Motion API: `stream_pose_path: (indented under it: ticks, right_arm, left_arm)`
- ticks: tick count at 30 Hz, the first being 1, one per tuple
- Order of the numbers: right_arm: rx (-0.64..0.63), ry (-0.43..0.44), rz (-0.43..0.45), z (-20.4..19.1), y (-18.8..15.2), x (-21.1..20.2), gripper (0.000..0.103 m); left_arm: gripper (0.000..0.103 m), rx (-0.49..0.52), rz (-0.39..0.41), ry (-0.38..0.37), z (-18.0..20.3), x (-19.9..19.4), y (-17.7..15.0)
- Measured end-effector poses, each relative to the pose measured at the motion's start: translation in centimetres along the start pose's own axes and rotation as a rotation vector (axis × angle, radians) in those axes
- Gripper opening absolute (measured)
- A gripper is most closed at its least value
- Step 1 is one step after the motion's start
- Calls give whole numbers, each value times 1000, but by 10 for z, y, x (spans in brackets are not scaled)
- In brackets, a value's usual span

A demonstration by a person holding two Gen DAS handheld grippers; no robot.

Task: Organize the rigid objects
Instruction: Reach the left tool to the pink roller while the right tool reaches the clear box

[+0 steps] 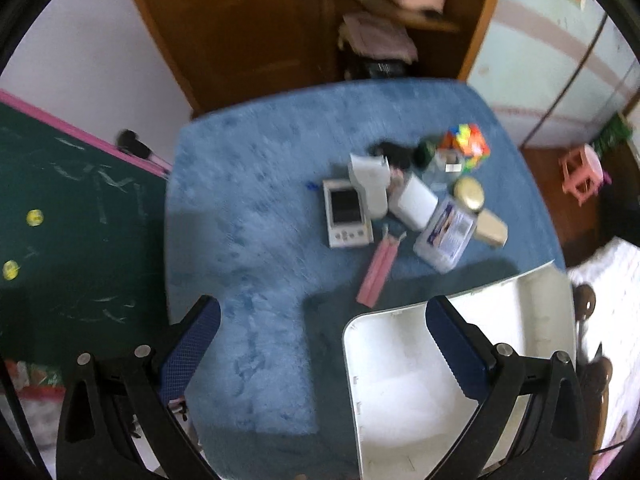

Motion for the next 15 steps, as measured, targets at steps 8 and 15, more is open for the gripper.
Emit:
stream_pose_path:
  ticks: [8,15]
  right_arm:
    - [154,56,-210,3,13,101,103]
    - [252,60,-350,-4,14,176,101]
  left_arm:
    - [101,65,-133,-54,19,79,22]
    - [92,63,-244,-94,25,134,27]
Point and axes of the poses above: each gripper's, at about its wrist camera, not at the fingertips, and x roughly the way its jaws point, z to its right, y to its top, the point moved 1 cm from there along x, roughly the way its jaws point, and after that the axes turned 4 degrees about x, right-handed, at the moved point
